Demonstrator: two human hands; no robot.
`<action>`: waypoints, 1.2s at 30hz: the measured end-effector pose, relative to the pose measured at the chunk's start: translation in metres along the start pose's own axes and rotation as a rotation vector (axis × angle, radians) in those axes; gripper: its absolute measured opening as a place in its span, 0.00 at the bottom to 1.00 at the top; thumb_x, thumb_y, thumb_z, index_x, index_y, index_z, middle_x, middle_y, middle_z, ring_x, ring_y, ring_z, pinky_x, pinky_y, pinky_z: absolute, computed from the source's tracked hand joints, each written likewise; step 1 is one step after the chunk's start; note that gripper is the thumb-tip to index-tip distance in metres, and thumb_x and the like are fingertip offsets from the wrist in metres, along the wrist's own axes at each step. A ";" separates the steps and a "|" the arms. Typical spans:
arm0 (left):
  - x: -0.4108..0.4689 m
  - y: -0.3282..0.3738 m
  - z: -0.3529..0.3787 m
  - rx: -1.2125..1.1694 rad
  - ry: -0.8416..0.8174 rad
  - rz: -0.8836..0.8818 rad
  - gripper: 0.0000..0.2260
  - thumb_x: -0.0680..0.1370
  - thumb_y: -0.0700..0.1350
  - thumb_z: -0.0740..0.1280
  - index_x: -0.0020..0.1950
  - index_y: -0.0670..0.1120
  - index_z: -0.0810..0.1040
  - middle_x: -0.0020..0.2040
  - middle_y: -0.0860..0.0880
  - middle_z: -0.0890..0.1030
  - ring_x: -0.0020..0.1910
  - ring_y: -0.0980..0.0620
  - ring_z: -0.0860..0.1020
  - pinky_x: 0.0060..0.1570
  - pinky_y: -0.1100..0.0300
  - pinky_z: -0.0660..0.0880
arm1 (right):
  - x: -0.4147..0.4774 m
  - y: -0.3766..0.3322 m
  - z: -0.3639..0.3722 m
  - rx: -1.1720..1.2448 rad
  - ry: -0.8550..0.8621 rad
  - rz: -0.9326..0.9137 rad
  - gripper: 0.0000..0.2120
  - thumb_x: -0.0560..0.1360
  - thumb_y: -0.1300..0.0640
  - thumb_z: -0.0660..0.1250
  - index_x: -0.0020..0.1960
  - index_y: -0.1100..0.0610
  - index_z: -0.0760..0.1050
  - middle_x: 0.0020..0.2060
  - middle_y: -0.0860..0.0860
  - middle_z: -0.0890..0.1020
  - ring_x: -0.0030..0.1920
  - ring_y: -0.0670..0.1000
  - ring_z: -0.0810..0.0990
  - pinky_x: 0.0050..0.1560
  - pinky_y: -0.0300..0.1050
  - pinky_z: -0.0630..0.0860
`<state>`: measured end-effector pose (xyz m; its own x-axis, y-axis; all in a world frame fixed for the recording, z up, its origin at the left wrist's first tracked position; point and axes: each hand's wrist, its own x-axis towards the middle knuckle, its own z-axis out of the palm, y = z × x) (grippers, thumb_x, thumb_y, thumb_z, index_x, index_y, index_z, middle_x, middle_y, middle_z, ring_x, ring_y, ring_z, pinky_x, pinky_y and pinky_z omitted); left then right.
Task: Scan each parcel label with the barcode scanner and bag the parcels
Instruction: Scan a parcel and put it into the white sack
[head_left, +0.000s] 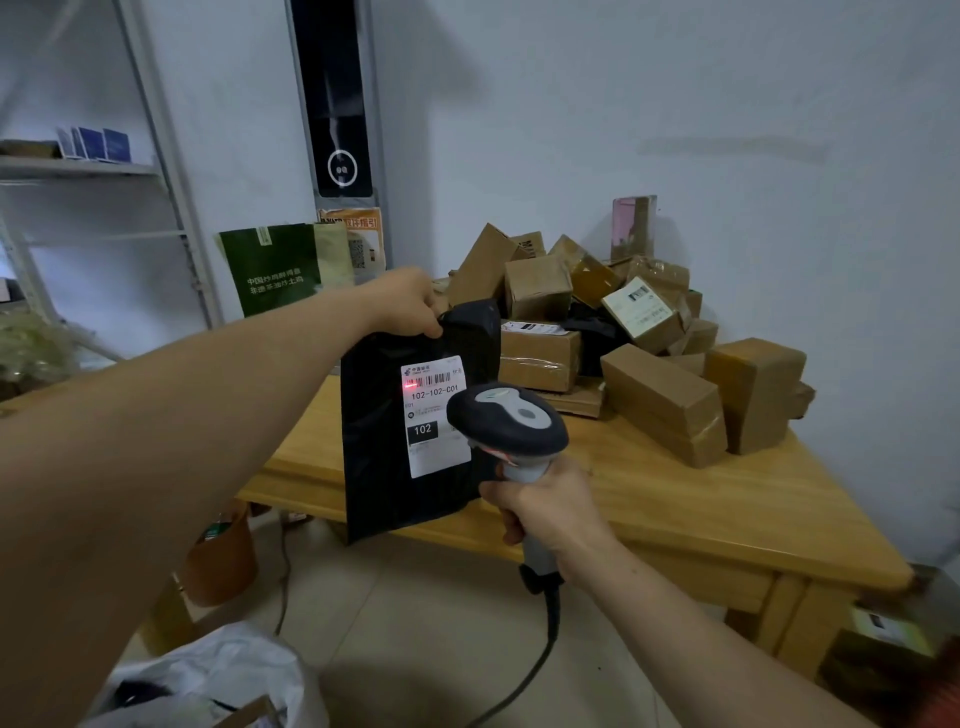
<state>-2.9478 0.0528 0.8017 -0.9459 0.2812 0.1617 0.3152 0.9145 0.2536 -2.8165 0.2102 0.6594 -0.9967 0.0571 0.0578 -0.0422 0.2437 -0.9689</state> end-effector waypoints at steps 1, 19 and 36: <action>-0.001 -0.001 -0.001 -0.001 0.005 -0.001 0.06 0.77 0.42 0.69 0.44 0.39 0.81 0.41 0.45 0.78 0.43 0.48 0.76 0.46 0.55 0.74 | -0.001 -0.001 0.001 -0.006 -0.007 -0.003 0.06 0.72 0.64 0.70 0.40 0.59 0.74 0.26 0.53 0.74 0.25 0.51 0.73 0.34 0.48 0.76; -0.037 -0.038 -0.012 -0.011 0.035 -0.099 0.05 0.76 0.43 0.70 0.42 0.43 0.78 0.42 0.46 0.77 0.42 0.50 0.75 0.44 0.58 0.73 | -0.015 -0.006 0.035 0.078 -0.130 -0.012 0.07 0.72 0.64 0.71 0.38 0.59 0.74 0.24 0.51 0.74 0.25 0.50 0.71 0.32 0.46 0.73; -0.211 -0.235 0.064 0.083 -0.093 -0.568 0.02 0.72 0.38 0.70 0.43 0.44 0.81 0.42 0.48 0.79 0.40 0.50 0.76 0.37 0.58 0.72 | -0.024 0.071 0.191 0.259 -0.441 0.532 0.04 0.71 0.68 0.70 0.44 0.63 0.76 0.27 0.56 0.77 0.26 0.52 0.74 0.29 0.44 0.75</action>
<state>-2.8273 -0.2031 0.6473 -0.9689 -0.2391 -0.0635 -0.2471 0.9481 0.2002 -2.8085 0.0414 0.5435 -0.8197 -0.3041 -0.4854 0.4945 0.0520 -0.8676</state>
